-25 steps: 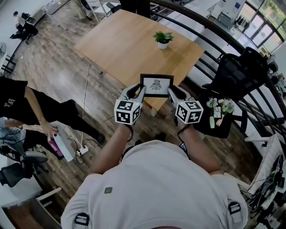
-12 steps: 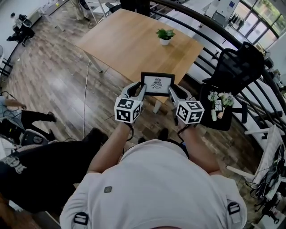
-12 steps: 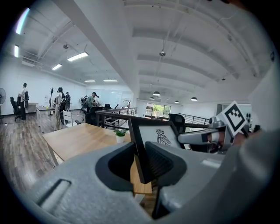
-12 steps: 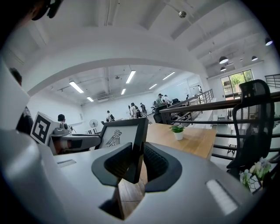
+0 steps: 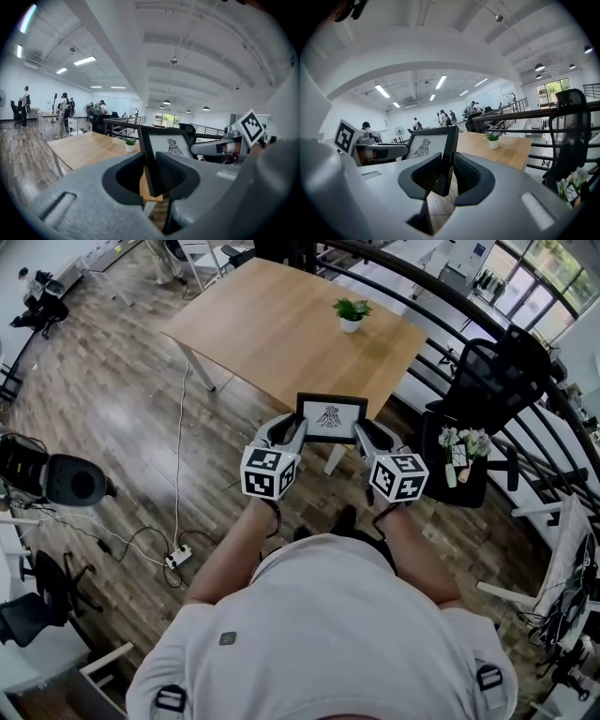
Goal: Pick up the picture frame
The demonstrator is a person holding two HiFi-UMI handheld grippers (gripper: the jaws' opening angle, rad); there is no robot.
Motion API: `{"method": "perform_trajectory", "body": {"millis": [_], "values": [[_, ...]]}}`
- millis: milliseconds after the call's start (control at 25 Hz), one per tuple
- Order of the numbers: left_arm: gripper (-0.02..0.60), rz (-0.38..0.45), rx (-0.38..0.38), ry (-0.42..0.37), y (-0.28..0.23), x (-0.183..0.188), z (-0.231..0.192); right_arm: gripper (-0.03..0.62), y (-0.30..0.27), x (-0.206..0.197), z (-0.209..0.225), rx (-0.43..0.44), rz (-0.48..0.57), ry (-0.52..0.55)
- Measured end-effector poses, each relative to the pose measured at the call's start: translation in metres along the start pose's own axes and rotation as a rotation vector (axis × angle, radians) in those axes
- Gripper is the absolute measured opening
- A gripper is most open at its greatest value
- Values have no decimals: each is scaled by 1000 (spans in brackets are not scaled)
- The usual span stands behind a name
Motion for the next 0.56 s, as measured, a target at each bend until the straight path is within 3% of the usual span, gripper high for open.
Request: {"method": "perform_trajectory", "body": {"millis": [560], "values": [[87,12,25,21,33,-10,-33,98,-19,-10,-42,19,-15,27]]}}
Point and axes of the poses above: the fingertips, and each gripper's own axes: y backward along the fingers, z to its right, x out of its top, the point moved 6 cm from there along y, backward along the fingers, and after that the axes turned 14 degrees about -y, right-handed, at the moved point
